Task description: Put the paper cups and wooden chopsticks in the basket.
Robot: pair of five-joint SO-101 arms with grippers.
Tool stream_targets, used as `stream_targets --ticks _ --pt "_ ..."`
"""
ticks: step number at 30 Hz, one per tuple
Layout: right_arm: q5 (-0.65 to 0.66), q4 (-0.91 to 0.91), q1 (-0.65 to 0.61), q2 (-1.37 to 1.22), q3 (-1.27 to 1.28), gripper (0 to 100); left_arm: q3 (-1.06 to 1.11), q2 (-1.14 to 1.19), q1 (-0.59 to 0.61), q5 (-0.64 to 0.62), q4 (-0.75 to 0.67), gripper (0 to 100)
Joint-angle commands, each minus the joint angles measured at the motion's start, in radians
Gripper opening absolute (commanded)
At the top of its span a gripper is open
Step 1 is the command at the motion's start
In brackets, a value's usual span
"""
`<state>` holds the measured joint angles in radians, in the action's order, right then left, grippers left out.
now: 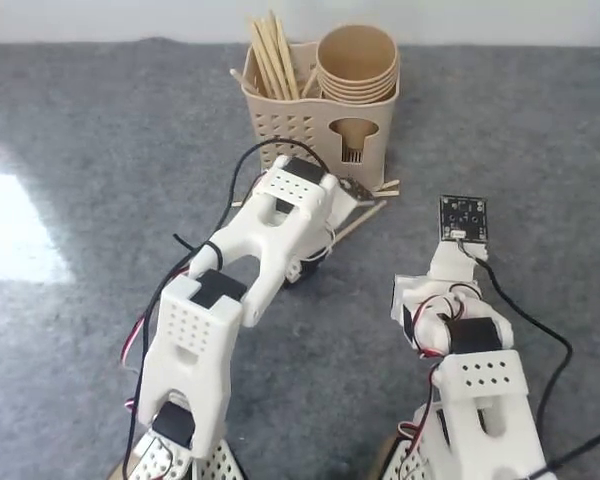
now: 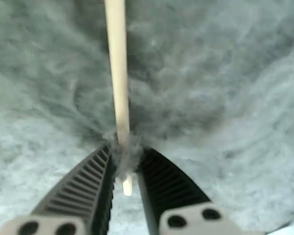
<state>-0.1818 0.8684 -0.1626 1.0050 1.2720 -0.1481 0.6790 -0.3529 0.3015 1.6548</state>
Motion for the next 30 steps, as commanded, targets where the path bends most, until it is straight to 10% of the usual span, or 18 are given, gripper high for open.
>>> stream_targets --ticks 1,17,30 --pt "-0.006 -0.047 -0.002 0.027 -0.005 19.0 0.16 -0.112 -0.075 0.037 0.055 1" --pt "-0.008 -0.044 -0.002 0.027 -0.003 19.0 0.372 -0.936 -0.087 -0.061 0.032 1" --pt "-0.009 -0.044 -0.002 0.027 -0.002 19.0 0.245 -1.148 0.106 -0.295 -0.496 1"
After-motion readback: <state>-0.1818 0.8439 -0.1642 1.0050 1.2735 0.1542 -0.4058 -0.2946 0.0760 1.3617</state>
